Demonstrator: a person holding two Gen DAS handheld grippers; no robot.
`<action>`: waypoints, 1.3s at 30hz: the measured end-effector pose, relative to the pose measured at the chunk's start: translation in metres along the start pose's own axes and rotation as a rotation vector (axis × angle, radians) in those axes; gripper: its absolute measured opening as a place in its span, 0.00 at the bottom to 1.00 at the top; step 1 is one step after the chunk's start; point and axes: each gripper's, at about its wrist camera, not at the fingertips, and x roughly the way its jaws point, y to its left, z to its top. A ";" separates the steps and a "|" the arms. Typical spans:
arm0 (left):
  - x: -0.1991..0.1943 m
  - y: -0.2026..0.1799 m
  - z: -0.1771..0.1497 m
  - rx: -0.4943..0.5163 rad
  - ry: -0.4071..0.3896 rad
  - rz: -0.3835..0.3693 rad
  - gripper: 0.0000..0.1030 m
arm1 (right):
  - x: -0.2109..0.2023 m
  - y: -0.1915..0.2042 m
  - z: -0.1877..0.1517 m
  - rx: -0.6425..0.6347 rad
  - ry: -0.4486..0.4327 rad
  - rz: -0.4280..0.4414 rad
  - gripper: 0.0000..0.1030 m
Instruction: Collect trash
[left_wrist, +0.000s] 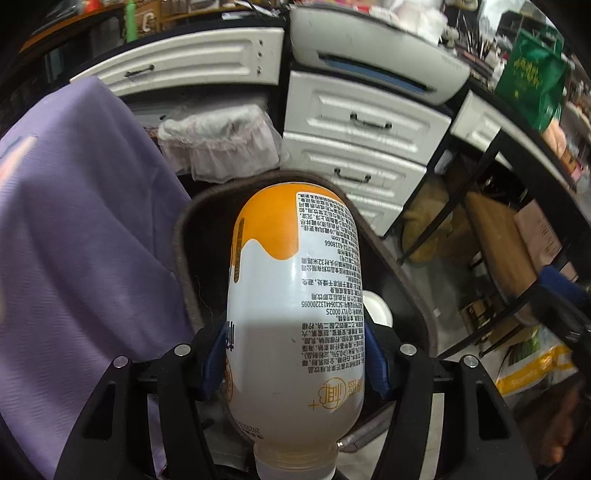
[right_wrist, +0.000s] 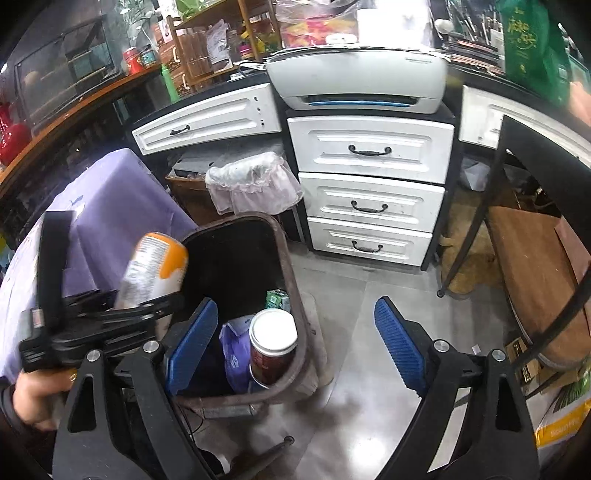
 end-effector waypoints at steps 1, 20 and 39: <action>0.006 -0.001 -0.001 0.007 0.009 0.008 0.59 | -0.001 -0.002 -0.004 0.003 -0.001 -0.005 0.84; -0.034 -0.006 0.001 0.046 -0.088 0.001 0.76 | -0.022 -0.004 -0.012 0.054 -0.025 -0.006 0.84; -0.256 0.040 -0.081 0.036 -0.503 0.118 0.95 | -0.170 0.124 -0.012 -0.169 -0.324 -0.010 0.94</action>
